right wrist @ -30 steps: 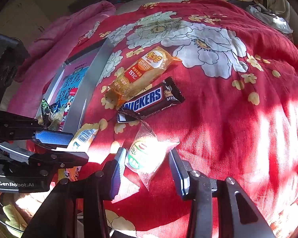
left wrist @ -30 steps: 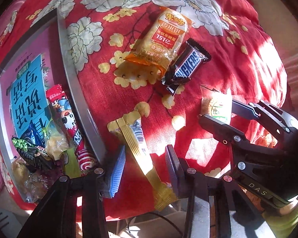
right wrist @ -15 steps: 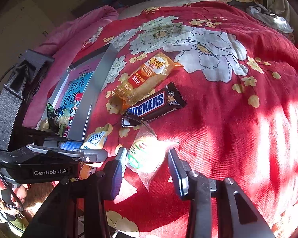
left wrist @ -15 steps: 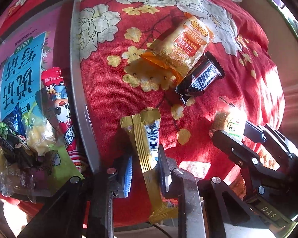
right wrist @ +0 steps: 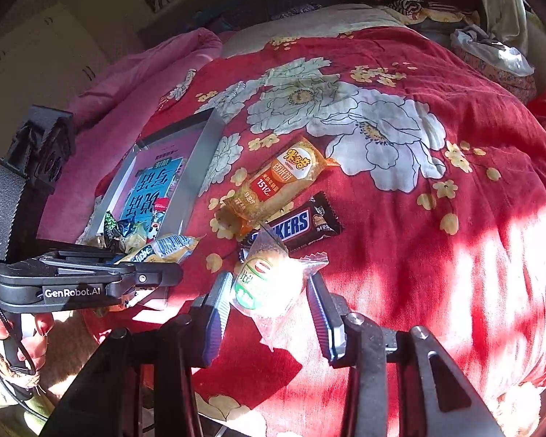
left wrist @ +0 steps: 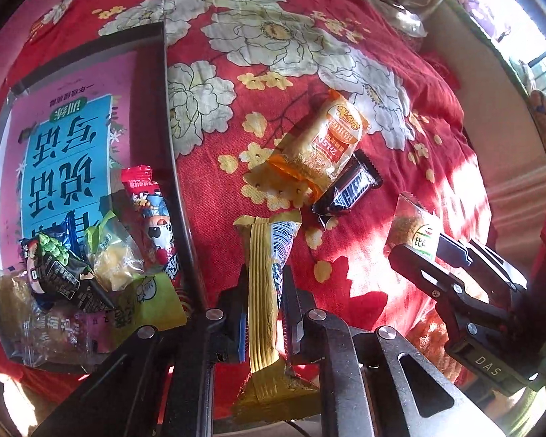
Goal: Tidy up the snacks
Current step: 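Carry the wafer stick over the tray with the left tool while the right carries the clear bag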
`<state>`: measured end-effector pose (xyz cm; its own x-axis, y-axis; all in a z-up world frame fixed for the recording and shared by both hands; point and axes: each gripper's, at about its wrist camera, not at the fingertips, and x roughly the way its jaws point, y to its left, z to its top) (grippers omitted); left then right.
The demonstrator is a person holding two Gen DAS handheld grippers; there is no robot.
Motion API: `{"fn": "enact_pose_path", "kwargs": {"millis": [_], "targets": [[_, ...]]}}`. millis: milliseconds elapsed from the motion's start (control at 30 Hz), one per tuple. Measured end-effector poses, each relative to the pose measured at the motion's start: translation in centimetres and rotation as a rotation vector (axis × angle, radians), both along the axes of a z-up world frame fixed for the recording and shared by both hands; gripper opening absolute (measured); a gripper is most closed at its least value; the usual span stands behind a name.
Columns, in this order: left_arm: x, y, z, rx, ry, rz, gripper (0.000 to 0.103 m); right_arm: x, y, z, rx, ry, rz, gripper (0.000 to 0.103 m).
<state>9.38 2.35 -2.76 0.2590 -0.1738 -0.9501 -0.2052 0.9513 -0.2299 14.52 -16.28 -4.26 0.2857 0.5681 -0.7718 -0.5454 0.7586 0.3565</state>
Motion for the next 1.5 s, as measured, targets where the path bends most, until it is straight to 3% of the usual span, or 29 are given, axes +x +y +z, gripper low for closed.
{"fn": "enact_pose_path", "kwargs": {"millis": [300, 967, 1500], "targets": [[-0.3, 1.1, 1.3, -0.016, -0.064, 0.043, 0.014, -0.4, 1.3, 2.1, -0.007, -0.043, 0.022, 0.042], [-4.1, 8.3, 3.4, -0.018, -0.152, 0.227, 0.014, -2.2, 8.7, 4.9, -0.016, -0.092, 0.189, 0.042], [-8.7, 15.2, 2.2, -0.015, -0.154, 0.391, 0.014, -3.4, 15.8, 4.2, -0.065, -0.079, 0.331, 0.042]]}}
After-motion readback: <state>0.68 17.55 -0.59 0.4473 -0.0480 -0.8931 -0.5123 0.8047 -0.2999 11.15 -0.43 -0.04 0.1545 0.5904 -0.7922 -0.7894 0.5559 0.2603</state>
